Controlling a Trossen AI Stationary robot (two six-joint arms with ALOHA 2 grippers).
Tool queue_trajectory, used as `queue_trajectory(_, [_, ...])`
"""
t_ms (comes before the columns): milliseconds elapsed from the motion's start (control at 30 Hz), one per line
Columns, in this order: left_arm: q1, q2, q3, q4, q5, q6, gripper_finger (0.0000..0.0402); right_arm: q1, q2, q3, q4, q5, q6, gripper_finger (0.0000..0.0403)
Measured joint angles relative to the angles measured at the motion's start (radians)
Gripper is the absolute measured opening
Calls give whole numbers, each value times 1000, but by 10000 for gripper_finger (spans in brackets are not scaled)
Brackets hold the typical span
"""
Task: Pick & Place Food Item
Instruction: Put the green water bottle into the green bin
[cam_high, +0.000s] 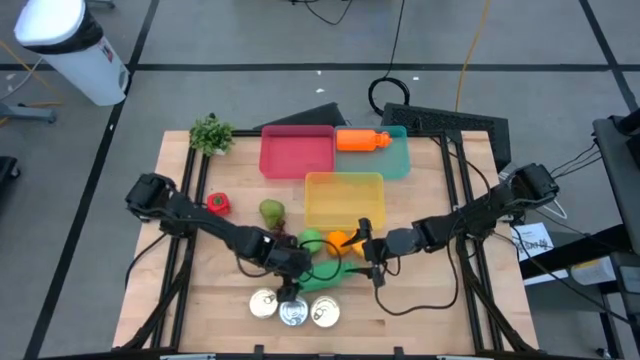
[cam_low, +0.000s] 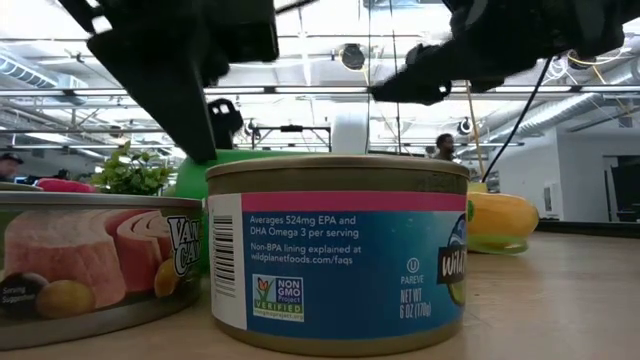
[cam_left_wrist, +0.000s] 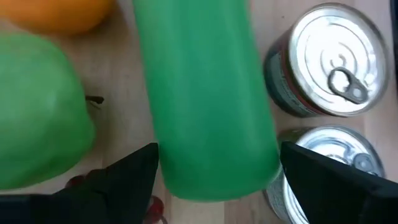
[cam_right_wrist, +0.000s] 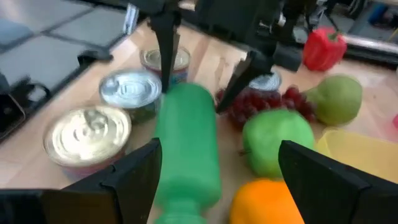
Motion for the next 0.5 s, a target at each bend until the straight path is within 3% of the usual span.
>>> queue_trajectory(500, [16,14,3,-3,-33,49,316,-6,-1,-1,-18,-3,0,299])
